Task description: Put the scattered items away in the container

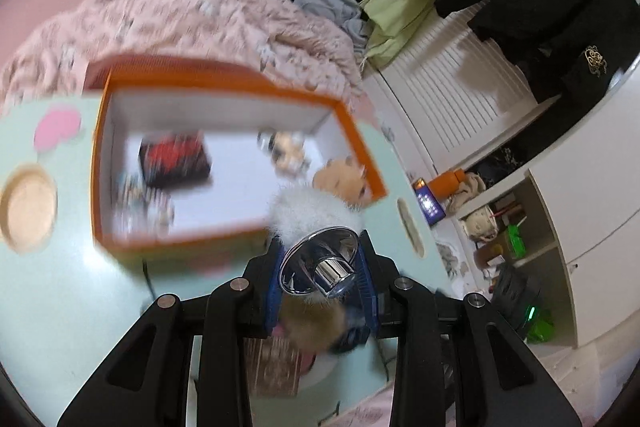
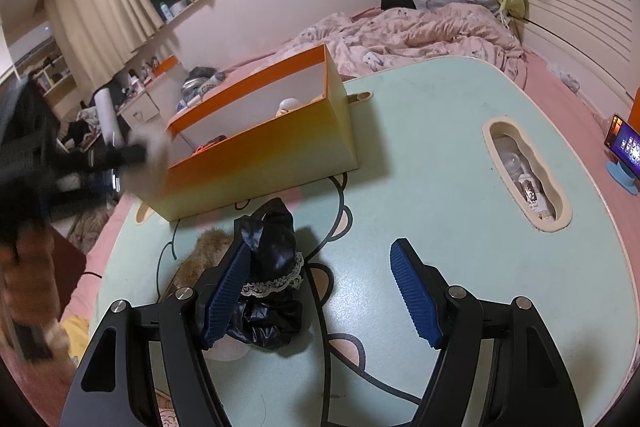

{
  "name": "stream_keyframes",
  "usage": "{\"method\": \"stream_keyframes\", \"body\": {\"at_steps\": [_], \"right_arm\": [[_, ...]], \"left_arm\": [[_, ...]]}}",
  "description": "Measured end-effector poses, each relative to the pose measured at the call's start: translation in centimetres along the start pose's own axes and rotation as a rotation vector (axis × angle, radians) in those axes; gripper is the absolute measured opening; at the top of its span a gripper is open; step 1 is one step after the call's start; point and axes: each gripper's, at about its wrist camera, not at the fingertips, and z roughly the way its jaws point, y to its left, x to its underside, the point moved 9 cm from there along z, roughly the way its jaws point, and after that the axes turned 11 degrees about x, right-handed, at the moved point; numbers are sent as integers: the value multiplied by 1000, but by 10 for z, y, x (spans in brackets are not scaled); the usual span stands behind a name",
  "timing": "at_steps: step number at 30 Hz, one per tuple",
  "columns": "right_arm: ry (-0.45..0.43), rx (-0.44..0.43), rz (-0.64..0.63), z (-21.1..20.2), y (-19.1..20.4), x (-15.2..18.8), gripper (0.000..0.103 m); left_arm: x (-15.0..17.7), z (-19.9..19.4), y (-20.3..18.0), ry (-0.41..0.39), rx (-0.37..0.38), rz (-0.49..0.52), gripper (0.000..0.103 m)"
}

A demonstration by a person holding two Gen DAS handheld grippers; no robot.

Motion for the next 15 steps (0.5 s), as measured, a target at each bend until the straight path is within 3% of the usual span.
{"method": "stream_keyframes", "body": {"at_steps": [6,11,15], "right_arm": [[5,-2,4,0,0,0,72],[2,-3,3,0,-1,1,72],[6,-6,4,0,-1,1,72]], "left_arm": [[-41,51,37,90,-76,-104,34],[-34,94,77,206,-255,-146,34],[-32,98,82,183,-261,-157,42]]}}
